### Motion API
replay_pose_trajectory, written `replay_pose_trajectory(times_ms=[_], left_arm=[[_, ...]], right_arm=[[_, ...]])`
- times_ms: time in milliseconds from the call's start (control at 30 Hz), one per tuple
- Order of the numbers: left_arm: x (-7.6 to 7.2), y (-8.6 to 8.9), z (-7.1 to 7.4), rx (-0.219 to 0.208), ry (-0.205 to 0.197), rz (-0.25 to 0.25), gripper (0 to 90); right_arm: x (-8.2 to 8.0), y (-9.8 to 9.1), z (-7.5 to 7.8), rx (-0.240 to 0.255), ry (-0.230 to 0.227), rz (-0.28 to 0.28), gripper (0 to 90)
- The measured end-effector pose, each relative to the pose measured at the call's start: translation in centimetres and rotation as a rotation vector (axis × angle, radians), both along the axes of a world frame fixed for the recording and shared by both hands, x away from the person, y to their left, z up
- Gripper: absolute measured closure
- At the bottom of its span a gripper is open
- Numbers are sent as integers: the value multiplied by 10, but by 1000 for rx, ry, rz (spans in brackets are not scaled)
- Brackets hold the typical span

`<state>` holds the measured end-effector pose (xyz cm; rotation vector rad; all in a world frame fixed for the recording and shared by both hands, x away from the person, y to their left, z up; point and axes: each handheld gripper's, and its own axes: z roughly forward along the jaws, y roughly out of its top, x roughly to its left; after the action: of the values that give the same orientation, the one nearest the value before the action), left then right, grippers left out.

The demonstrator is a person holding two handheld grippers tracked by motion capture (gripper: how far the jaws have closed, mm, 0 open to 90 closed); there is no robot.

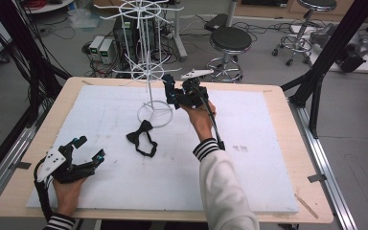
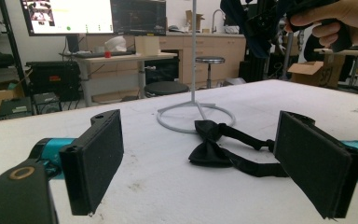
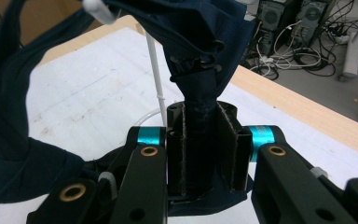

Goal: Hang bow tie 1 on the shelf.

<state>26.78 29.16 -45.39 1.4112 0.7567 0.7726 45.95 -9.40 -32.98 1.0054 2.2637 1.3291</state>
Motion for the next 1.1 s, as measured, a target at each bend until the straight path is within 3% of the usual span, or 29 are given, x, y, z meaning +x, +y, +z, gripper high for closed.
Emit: replay_pose_trajectory(times_ms=[100,167,367,433,533,567,633,733,1100], left_arm=[[0,0,0,0,0,0,162],[0,0,0,0,0,0,162],[0,0,0,0,0,0,162],[0,0,0,0,0,0,162],[0,0,0,-2,1,-1,162],[0,0,0,-2,1,-2,162],[0,0,0,-1,-1,-1,162],[0,0,0,-5,-1,-2,162],[0,0,0,-4,2,-4,162]], right_arm=[[0,0,0,6,1,7,734],[0,0,0,16,1,18,674],[-4,1,3,-44,-51,-33,212],[-6,-2,4,-74,-62,-63,111],[-9,-8,7,-103,-70,-63,72],[-11,-10,9,-104,-73,-64,7],[-15,-15,13,-105,-75,-66,8],[-29,-28,15,-84,-134,-77,8],[-84,-96,10,1,-207,-135,8]])
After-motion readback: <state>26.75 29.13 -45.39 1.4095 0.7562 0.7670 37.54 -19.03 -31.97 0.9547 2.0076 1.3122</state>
